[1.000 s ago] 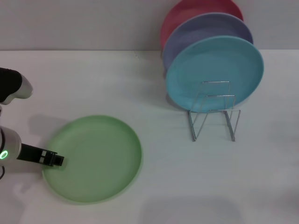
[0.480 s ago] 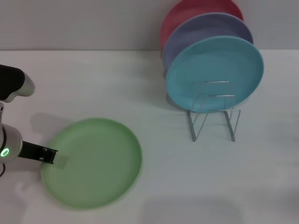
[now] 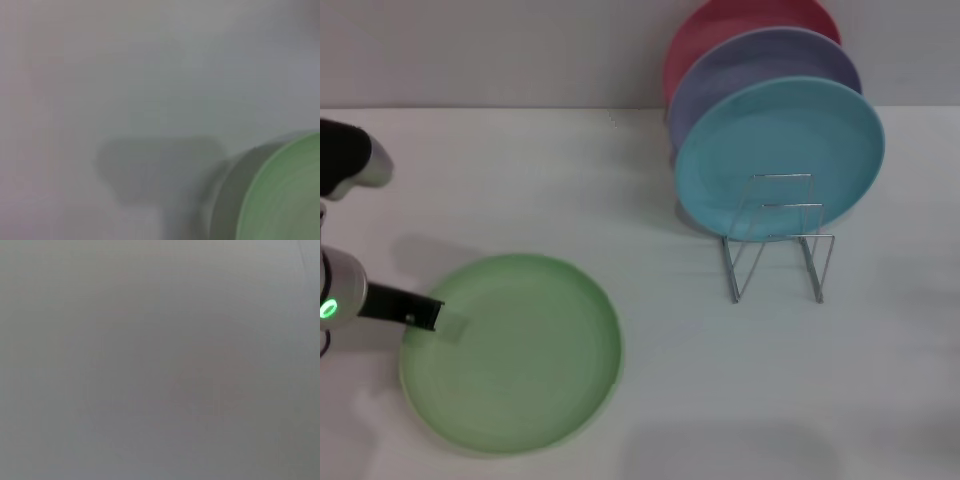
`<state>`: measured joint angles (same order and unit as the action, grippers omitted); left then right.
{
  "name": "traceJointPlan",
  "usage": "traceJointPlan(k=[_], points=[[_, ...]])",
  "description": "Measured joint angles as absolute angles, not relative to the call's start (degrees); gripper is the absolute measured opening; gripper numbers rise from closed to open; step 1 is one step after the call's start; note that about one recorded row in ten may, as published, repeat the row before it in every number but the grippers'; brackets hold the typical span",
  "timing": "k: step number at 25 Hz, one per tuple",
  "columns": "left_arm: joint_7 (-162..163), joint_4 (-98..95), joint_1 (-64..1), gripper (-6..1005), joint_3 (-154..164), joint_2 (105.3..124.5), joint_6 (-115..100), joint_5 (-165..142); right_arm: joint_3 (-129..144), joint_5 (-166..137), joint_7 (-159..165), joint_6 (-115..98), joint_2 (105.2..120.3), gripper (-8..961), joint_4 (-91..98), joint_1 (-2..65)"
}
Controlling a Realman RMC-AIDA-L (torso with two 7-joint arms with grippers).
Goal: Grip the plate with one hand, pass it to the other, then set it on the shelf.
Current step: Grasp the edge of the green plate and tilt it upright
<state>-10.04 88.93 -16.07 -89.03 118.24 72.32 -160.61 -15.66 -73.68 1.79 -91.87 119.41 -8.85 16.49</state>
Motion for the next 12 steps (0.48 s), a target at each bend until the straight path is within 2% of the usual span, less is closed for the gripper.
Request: traceJointPlan(k=[12], points=[[-13.3,97.7,-15.5,39,-92.4,118.12,67.9,-160.6,-15.7,-92.6,3.4,-115.8,119.07,742,-12.6,19.9]])
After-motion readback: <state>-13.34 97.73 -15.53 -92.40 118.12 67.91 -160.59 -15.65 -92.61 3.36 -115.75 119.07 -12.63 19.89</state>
